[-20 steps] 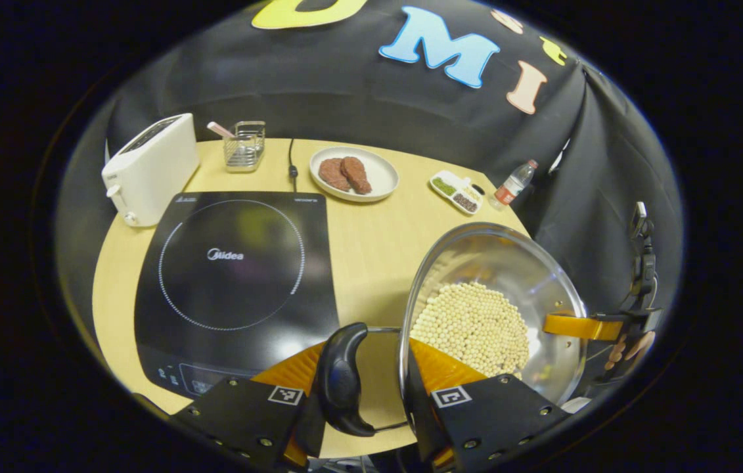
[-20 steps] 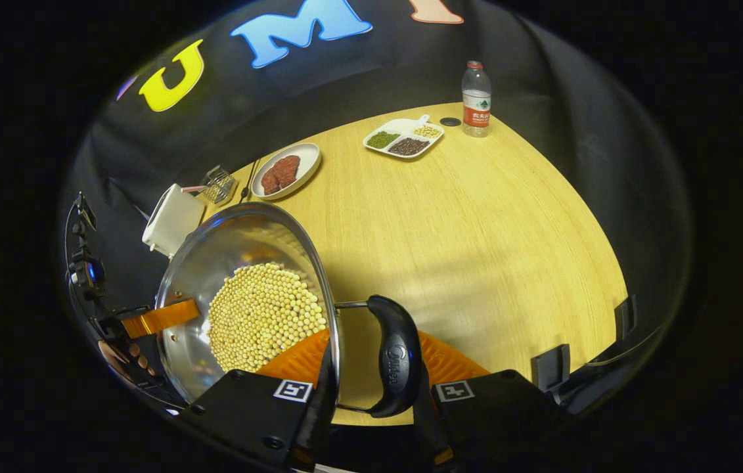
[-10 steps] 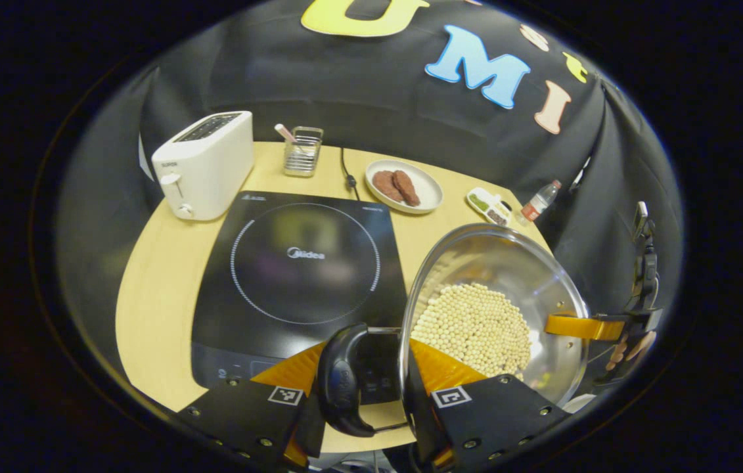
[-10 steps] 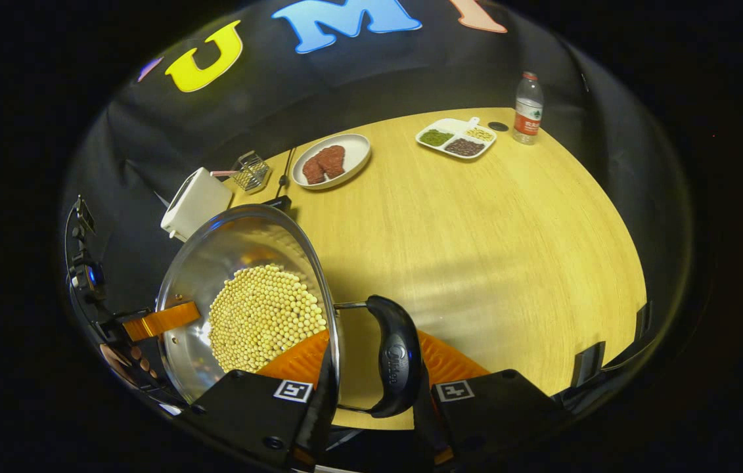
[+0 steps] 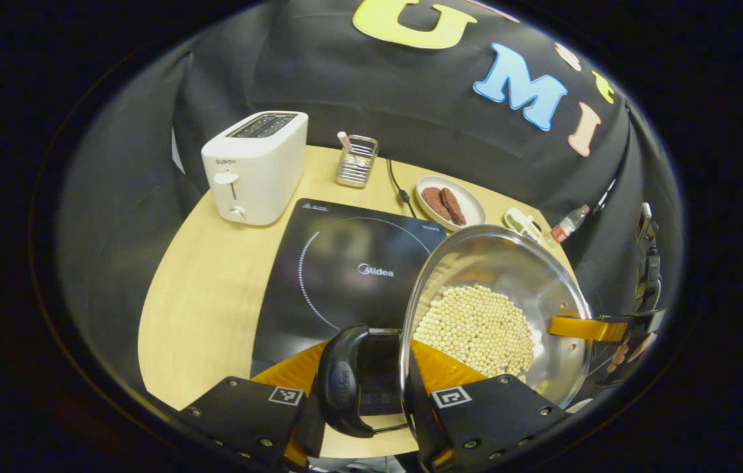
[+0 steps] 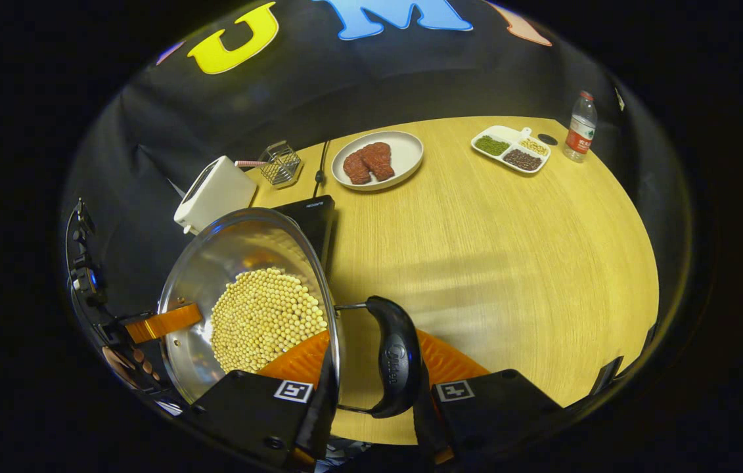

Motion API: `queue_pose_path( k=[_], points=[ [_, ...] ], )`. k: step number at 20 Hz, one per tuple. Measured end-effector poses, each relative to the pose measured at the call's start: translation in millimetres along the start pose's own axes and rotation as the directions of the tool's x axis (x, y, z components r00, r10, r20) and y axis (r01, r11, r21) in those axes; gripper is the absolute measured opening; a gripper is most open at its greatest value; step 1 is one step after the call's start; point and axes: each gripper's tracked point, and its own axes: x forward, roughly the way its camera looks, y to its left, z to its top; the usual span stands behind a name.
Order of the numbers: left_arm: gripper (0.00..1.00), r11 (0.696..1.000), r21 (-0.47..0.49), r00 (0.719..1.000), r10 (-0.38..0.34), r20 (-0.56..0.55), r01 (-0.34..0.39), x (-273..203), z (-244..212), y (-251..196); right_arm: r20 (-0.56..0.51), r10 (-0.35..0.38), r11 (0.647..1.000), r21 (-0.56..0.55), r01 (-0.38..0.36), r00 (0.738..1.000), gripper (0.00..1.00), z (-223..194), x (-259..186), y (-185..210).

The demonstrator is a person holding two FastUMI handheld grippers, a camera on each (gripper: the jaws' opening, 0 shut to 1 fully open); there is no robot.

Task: First push the handle of the pot to place it horizontally, then grasp the pot with both hands and set it on the induction cooktop.

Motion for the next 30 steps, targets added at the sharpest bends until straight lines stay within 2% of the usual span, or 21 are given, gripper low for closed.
queue_pose_path(
  k=[2,5,7,8,9,10,14,15,16,18,24,25,26,28,29,30],
  points=[
    [0.59,1.000,0.002,1.000,0.009,0.006,-0.009,5,8,13,0.000,0.003,1.000,0.000,-0.003,1.000,0.50,5,9,10],
    [0.55,1.000,0.001,1.000,0.016,0.005,-0.016,18,19,33,0.003,0.002,1.000,0.003,-0.002,1.000,0.50,13,26,22],
    [0.52,1.000,0.000,1.000,0.018,-0.002,-0.018,24,23,43,0.008,0.005,1.000,0.004,-0.005,1.000,0.53,18,36,30],
    [0.56,1.000,0.002,1.000,0.019,0.003,-0.019,28,27,49,0.014,0.007,1.000,-0.001,-0.007,1.000,0.50,22,41,33],
    [0.56,1.000,0.001,1.000,0.021,0.010,-0.021,32,31,54,0.022,0.008,1.000,-0.008,-0.008,1.000,0.53,27,47,36],
    [0.56,1.000,0.005,1.000,0.022,0.013,-0.022,37,35,58,0.027,0.009,1.000,-0.008,-0.009,1.000,0.50,32,52,38],
    [0.56,1.000,0.007,0.999,0.031,0.020,-0.031,52,52,80,0.031,0.016,1.000,-0.008,-0.016,0.999,0.50,46,70,50],
    [0.59,1.000,0.006,0.999,0.030,0.026,-0.030,52,56,85,0.039,0.019,1.000,-0.008,-0.018,0.999,0.50,52,75,55],
    [0.59,1.000,0.005,0.999,0.028,0.031,-0.029,54,62,90,0.045,0.020,1.000,-0.009,-0.020,0.999,0.53,57,78,59],
    [0.56,1.000,0.008,0.999,0.029,0.036,-0.029,60,71,98,0.054,0.022,1.000,-0.009,-0.022,0.998,0.50,62,84,66],
    [0.59,1.000,0.002,0.999,0.019,0.039,-0.019,79,78,112,0.056,0.016,1.000,-0.003,-0.016,0.998,0.50,70,103,73],
    [0.53,1.000,-0.002,0.999,0.016,0.038,-0.015,84,78,112,0.062,0.013,1.000,-0.002,-0.013,0.998,0.50,73,106,72],
    [0.56,1.000,-0.001,0.999,0.014,0.037,-0.014,87,78,114,0.064,0.010,1.000,0.001,-0.010,0.998,0.50,74,109,72],
    [0.53,1.000,0.010,0.999,0.016,0.040,-0.016,93,82,117,0.059,0.010,1.000,0.011,-0.010,0.998,0.49,75,115,72],
    [0.56,1.000,0.016,0.999,0.015,0.039,-0.016,97,83,118,0.058,0.010,1.000,0.015,-0.011,0.998,0.53,76,117,72],
    [0.56,1.000,0.022,0.999,0.012,0.037,-0.013,100,84,118,0.058,0.008,1.000,0.017,-0.009,0.998,0.50,76,119,72]
  ],
)
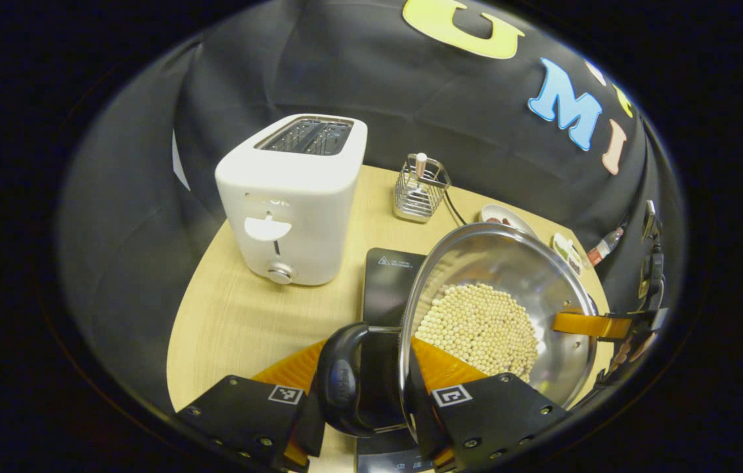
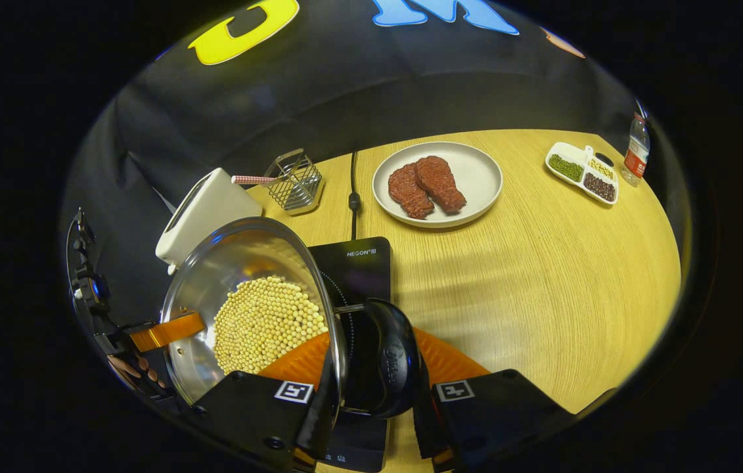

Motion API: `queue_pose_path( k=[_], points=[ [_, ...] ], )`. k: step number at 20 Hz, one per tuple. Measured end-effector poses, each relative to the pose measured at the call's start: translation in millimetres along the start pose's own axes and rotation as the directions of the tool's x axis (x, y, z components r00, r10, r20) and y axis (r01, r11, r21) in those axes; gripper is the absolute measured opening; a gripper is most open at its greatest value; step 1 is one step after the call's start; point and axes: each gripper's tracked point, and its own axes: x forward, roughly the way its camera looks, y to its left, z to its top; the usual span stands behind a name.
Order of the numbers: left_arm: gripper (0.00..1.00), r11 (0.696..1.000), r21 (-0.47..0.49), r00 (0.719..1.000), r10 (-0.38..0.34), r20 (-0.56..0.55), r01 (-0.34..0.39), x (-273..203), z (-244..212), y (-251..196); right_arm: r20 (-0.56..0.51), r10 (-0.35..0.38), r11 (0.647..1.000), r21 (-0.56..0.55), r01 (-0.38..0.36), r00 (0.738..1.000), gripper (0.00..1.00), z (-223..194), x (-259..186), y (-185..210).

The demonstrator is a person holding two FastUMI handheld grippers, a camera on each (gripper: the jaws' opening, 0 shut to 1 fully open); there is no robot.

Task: First push the handle of the pot to place it horizontally, then grasp the pot with both hands and set it on the induction cooktop.

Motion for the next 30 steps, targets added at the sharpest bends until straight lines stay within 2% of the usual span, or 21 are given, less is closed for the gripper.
queue_pose_path(
  k=[1,2,4,5,6,7,8,10,13,14,15,16,18,19,20,21,22,23,24,30],
  points=[
    [0.57,1.000,0.002,1.000,-0.004,-0.001,0.004,2,0,0,0.000,-0.002,1.000,0.000,0.002,1.000,0.53,1,2,-1],
    [0.59,1.000,0.004,1.000,-0.007,-0.004,0.007,5,0,0,-0.002,-0.005,1.000,-0.001,0.005,1.000,0.49,0,3,-2],
    [0.59,1.000,0.000,1.000,-0.010,-0.021,0.010,10,-4,0,-0.016,-0.008,1.000,-0.003,0.008,1.000,0.50,-3,6,-4],
    [0.53,1.000,-0.001,1.000,-0.013,-0.022,0.013,12,-3,0,-0.012,-0.005,1.000,0.003,0.005,1.000,0.53,0,6,-5],
    [0.56,1.000,-0.004,1.000,-0.015,-0.015,0.015,14,-1,0,-0.010,-0.003,1.000,0.003,0.003,1.000,0.50,1,8,-4],
    [0.55,1.000,-0.003,1.000,-0.018,-0.014,0.018,15,0,1,-0.011,0.000,1.000,0.005,0.000,1.000,0.57,2,9,-4],
    [0.60,1.000,-0.001,1.000,-0.020,-0.016,0.020,14,1,2,-0.013,0.003,1.000,0.003,-0.003,1.000,0.54,1,9,-4],
    [0.58,1.000,0.001,0.999,-0.027,-0.018,0.027,14,1,2,-0.018,0.008,1.000,-0.002,-0.008,1.000,0.52,1,9,-5],
    [0.56,0.999,-0.011,0.999,-0.040,-0.013,0.040,17,2,2,-0.037,0.018,1.000,0.001,-0.018,0.999,0.53,0,8,-4],
    [0.56,0.999,-0.010,0.999,-0.040,-0.013,0.040,15,3,3,-0.042,0.021,1.000,0.003,-0.021,0.999,0.57,-1,7,-4],
    [0.60,0.999,-0.006,0.999,-0.039,-0.016,0.039,15,3,3,-0.044,0.023,1.000,0.003,-0.023,0.999,0.57,0,7,-4],
    [0.57,0.999,-0.004,0.999,-0.039,-0.023,0.039,15,3,3,-0.047,0.025,1.000,0.003,-0.025,0.999,0.56,-1,6,-4],
    [0.59,0.999,0.011,0.999,-0.042,-0.023,0.042,16,3,0,-0.053,0.049,0.999,0.007,-0.049,0.997,0.56,-2,3,0],
    [0.67,0.999,0.014,0.999,-0.031,-0.029,0.032,16,4,2,-0.049,0.063,0.998,0.007,-0.063,0.997,0.53,0,4,2],
    [0.63,1.000,0.015,0.999,-0.019,-0.041,0.020,16,-1,4,-0.042,0.073,0.997,0.005,-0.073,0.996,0.58,2,3,4],
    [0.79,1.000,0.021,0.998,0.001,-0.056,0.000,14,-4,7,-0.038,0.077,0.997,0.003,-0.077,0.996,0.62,4,1,4],
    [0.82,0.999,0.030,0.998,0.026,-0.063,-0.024,11,-5,11,-0.032,0.070,0.998,-0.003,-0.070,0.997,0.83,6,-1,2],
    [0.88,0.999,0.037,0.998,0.039,-0.056,-0.037,9,-2,13,-0.023,0.067,0.998,-0.012,-0.067,0.998,0.85,7,-4,-1],
    [0.88,0.998,0.043,0.998,0.043,-0.044,-0.042,4,0,12,-0.013,0.064,0.998,-0.023,-0.064,0.998,0.98,9,-6,-2],
    [0.88,0.996,0.081,0.999,0.037,0.011,-0.038,-41,18,0,0.061,0.070,0.996,-0.059,-0.066,0.996,0.98,21,-41,-9]
  ],
)
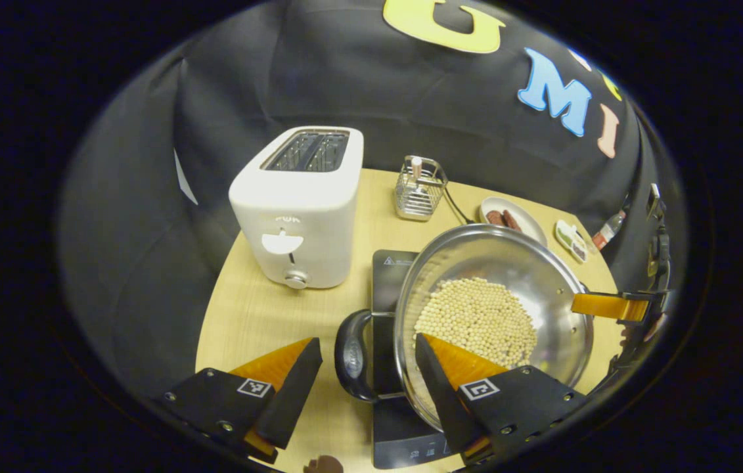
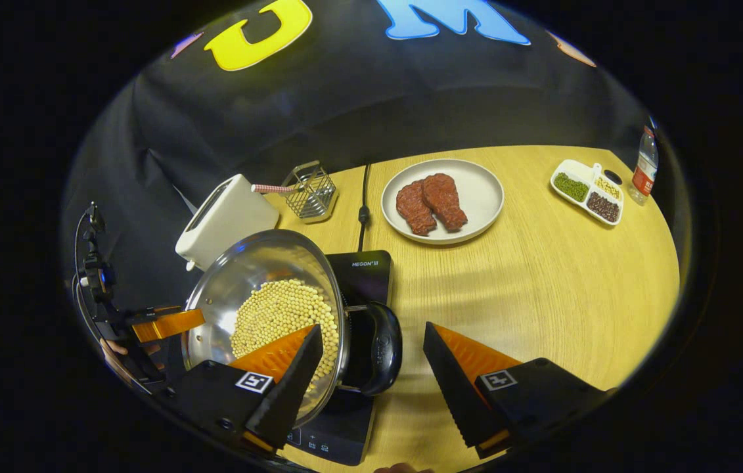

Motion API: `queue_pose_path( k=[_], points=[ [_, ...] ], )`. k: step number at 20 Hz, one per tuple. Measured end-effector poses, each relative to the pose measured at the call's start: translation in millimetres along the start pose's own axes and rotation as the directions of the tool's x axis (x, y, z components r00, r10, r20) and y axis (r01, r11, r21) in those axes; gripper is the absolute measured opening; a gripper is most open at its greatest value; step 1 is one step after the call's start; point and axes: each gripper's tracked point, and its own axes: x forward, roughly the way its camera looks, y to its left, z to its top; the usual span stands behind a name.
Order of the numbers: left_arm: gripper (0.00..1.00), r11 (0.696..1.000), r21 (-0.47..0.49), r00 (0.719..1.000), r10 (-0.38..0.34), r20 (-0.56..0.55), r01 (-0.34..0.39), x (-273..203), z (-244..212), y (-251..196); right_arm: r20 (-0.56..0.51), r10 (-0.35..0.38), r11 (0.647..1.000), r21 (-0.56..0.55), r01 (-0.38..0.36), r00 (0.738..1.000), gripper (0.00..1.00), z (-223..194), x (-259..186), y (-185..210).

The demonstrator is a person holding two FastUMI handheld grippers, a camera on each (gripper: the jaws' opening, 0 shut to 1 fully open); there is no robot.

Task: First push the handle of the pot to place it horizontally, then grasp the pot with both hands and set it on the induction cooktop.

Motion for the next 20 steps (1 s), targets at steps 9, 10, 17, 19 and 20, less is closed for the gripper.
queue_pose_path(
  k=[9,10,17,19,20],
  points=[
    [0.88,0.995,-0.053,0.960,0.096,0.263,-0.085,-106,58,-51,0.253,-0.030,1.000,0.004,0.030,0.967,0.98,52,-104,-45],
    [0.87,0.994,-0.066,0.953,0.103,0.286,-0.088,-119,60,-62,0.275,-0.043,0.999,0.007,0.042,0.961,0.98,56,-116,-55],
    [0.87,0.986,-0.034,0.876,0.163,0.455,-0.166,-200,89,-123,0.440,-0.123,0.988,-0.030,0.152,0.890,0.98,66,-209,-110],
    [0.82,0.985,-0.015,0.850,0.157,0.502,-0.172,-222,96,-147,0.471,-0.141,0.985,-0.017,0.169,0.871,0.98,64,-236,-126],
    [0.82,0.983,-0.001,0.833,0.156,0.531,-0.184,-233,102,-158,0.489,-0.149,0.984,-0.010,0.176,0.860,0.98,67,-250,-137]
  ],
)
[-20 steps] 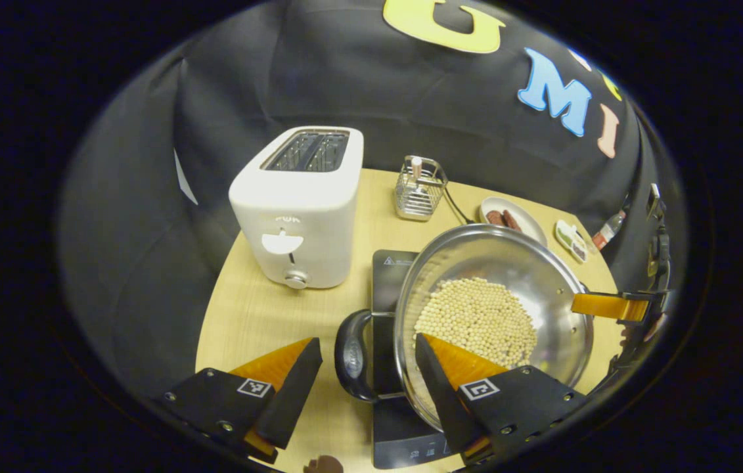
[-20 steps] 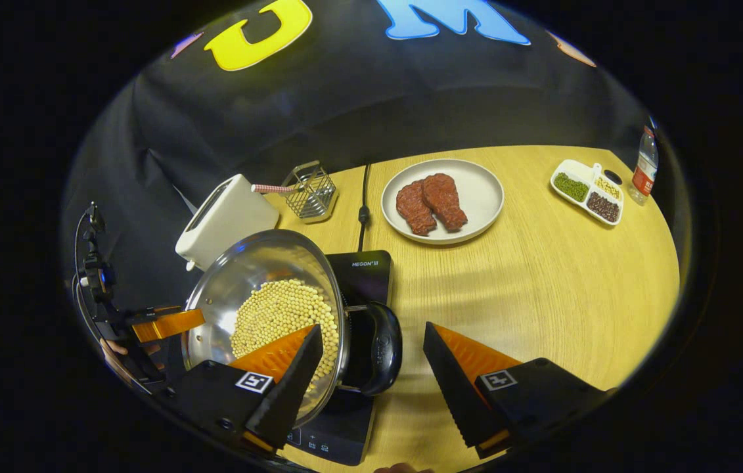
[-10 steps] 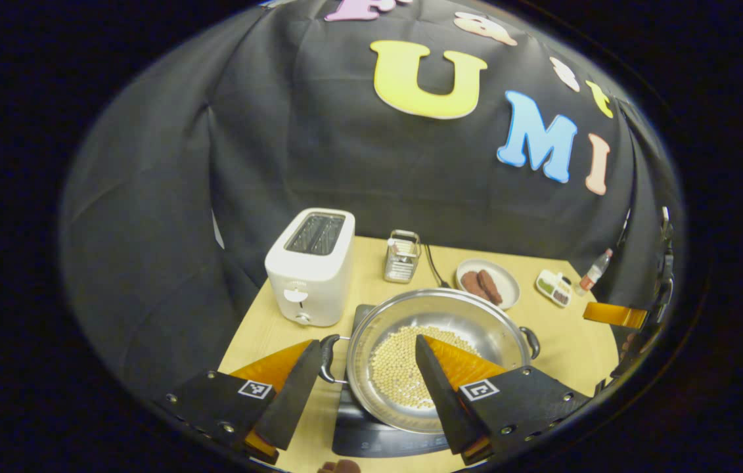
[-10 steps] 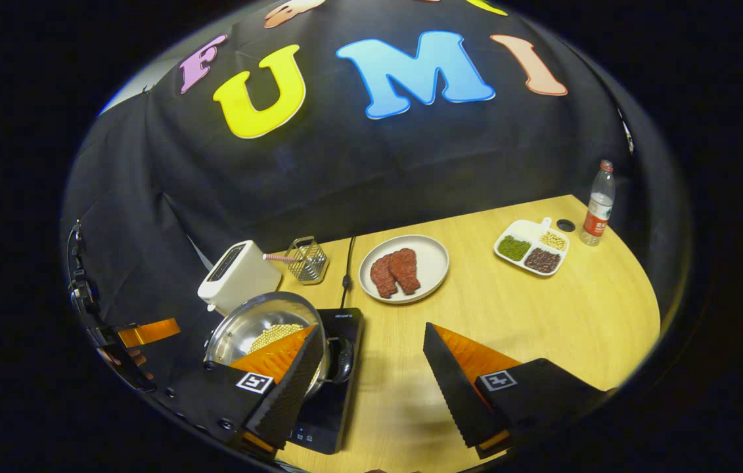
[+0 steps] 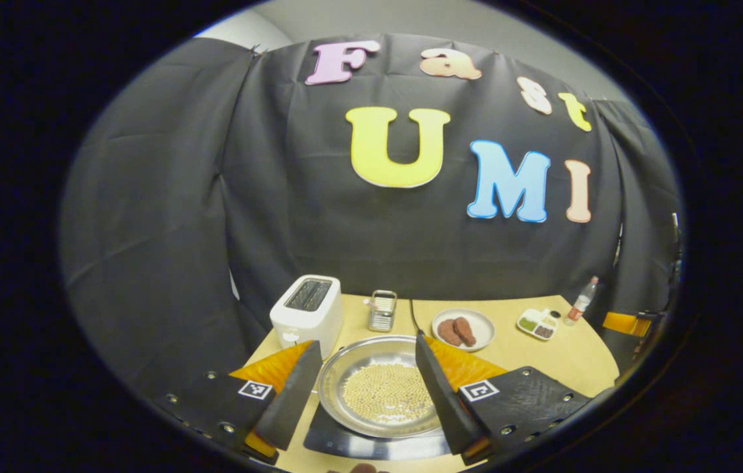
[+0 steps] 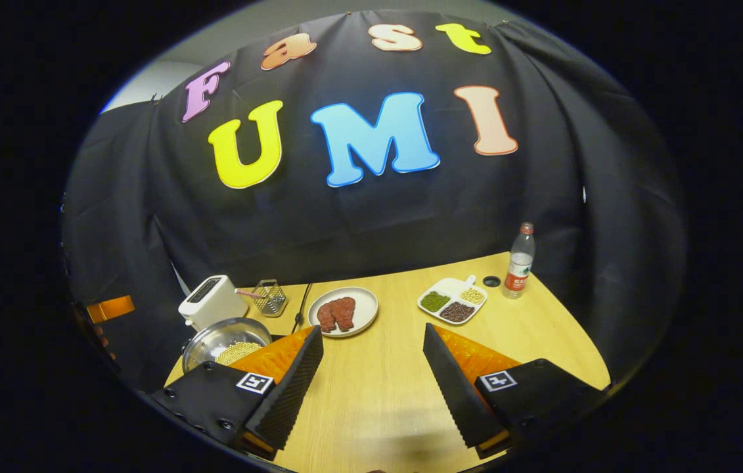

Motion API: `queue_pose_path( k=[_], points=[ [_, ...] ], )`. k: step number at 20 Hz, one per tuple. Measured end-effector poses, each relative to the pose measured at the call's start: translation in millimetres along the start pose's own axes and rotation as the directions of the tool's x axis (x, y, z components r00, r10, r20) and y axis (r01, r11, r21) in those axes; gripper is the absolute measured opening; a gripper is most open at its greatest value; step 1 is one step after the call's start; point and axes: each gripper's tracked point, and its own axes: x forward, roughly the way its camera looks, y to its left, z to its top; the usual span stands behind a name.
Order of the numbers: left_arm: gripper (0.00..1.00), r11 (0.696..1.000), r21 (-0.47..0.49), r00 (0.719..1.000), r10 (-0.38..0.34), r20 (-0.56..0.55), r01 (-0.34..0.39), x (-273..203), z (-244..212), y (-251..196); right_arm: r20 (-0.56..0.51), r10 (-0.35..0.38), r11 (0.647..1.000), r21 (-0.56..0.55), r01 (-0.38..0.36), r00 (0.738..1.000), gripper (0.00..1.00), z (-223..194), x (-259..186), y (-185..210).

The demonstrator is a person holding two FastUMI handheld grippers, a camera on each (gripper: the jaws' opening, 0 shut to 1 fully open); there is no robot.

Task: First push the handle of the pot to place it horizontally, then grasp the pot with both hands and set it on the induction cooktop.

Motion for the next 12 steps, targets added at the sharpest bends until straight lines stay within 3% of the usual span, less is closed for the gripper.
queue_pose_path(
  k=[4,5,6,11,12],
  points=[
    [0.82,0.999,0.045,0.994,-0.016,0.104,0.011,-35,32,-47,0.082,-0.045,0.999,-0.011,0.047,0.996,0.98,26,-37,-40],
    [0.87,0.999,0.042,0.992,-0.027,0.120,0.023,-46,37,-68,0.108,-0.052,0.998,-0.015,0.054,0.993,0.98,34,-47,-50],
    [0.82,0.999,0.039,0.990,-0.041,0.135,0.036,-61,42,-88,0.126,-0.054,0.998,-0.015,0.056,0.991,0.98,40,-57,-58],
    [0.82,0.998,0.018,0.978,-0.058,0.201,0.056,-110,65,-164,0.207,-0.021,0.997,-0.070,0.036,0.978,0.98,77,-103,-107],
    [0.87,0.998,-0.004,0.977,-0.060,0.206,0.062,-120,65,-181,0.218,-0.023,0.995,-0.088,0.043,0.976,0.98,84,-113,-117]
  ],
)
